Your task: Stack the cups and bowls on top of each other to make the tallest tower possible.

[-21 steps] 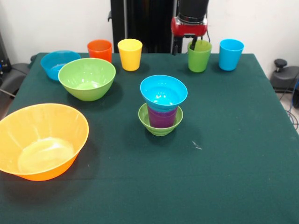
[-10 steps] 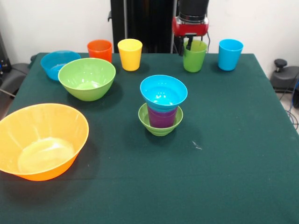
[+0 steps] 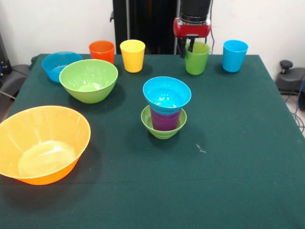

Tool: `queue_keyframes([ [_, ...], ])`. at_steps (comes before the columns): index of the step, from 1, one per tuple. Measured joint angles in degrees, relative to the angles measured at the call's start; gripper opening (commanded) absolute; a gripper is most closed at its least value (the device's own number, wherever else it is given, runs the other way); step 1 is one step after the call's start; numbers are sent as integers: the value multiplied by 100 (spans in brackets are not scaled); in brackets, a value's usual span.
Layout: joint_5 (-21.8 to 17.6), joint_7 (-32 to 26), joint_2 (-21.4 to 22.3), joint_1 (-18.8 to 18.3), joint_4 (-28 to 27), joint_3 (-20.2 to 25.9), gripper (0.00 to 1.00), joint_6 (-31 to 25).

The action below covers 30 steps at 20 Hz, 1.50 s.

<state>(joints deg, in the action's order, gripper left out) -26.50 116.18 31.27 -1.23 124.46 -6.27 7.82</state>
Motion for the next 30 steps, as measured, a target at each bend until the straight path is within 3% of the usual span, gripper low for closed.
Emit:
queue_keyframes([
  [14,1,0,102,-592,103,383,0,35],
  [21,-1,0,659,-686,135,471,0,-238],
  [30,63,0,1823,-1331,244,958,0,-1176],
])
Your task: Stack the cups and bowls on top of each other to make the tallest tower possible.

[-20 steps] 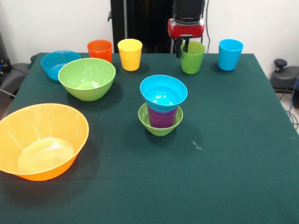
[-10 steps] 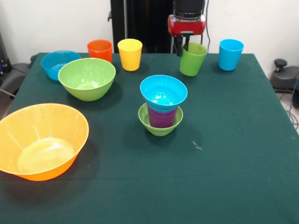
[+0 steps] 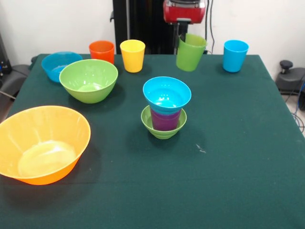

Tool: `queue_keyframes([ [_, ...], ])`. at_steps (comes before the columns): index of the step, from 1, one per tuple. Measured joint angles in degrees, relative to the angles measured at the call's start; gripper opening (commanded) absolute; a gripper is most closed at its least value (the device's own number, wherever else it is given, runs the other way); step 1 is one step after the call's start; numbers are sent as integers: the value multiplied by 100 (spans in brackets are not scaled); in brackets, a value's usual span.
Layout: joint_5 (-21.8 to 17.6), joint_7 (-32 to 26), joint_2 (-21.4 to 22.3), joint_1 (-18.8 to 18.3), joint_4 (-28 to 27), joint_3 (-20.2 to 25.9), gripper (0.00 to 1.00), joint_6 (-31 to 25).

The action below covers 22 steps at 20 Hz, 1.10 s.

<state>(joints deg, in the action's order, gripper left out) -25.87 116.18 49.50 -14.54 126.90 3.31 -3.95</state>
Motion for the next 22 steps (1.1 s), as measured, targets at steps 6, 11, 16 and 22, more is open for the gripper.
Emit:
queue_keyframes([
  [6,128,0,550,-373,105,422,0,-476],
  [11,385,0,859,-763,153,998,0,-870],
  [16,834,0,1121,-1175,212,1653,0,-1271],
  [22,1090,0,1235,-1430,210,2191,0,-1506],
])
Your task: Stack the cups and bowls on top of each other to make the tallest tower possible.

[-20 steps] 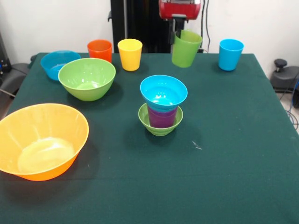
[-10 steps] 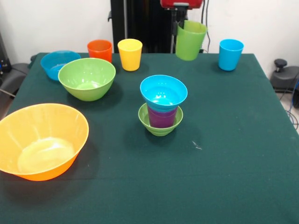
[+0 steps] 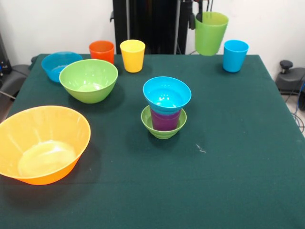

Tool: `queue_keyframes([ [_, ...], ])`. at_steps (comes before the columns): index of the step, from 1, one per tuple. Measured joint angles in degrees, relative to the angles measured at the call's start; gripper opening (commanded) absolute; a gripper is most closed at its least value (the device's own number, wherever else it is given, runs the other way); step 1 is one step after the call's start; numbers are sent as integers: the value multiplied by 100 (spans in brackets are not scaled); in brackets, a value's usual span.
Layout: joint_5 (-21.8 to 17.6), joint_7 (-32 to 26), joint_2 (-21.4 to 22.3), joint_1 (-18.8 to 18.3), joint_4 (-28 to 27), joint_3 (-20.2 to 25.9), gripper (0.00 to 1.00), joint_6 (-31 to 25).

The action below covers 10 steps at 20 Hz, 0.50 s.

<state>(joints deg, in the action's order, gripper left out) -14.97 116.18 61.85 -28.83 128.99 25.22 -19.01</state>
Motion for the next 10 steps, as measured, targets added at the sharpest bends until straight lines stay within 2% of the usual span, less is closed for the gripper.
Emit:
queue_keyframes([
  [10,-2,0,-586,-254,-244,547,0,-29],
])
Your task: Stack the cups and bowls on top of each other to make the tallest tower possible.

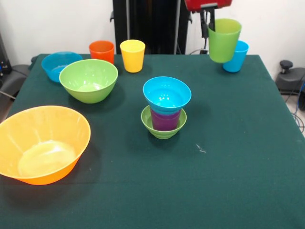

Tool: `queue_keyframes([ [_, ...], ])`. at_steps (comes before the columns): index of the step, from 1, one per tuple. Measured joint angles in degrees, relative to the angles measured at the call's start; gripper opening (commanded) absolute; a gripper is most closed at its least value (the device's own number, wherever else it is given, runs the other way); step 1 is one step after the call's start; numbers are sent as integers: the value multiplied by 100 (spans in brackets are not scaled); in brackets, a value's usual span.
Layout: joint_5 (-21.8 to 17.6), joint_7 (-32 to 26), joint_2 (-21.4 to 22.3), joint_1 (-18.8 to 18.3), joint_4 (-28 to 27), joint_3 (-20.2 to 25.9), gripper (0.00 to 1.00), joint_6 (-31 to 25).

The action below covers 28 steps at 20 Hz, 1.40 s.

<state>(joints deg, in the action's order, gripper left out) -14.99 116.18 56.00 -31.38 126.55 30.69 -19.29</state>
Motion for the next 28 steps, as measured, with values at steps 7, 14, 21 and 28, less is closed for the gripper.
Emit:
queue_keyframes([
  [7,-103,0,-600,-34,-550,23,0,-225],
  [14,-118,0,-785,-226,-760,306,0,-570],
  [21,-33,0,-418,-392,-745,653,0,-1052],
  [28,236,0,161,-655,-678,1049,0,-1493],
])
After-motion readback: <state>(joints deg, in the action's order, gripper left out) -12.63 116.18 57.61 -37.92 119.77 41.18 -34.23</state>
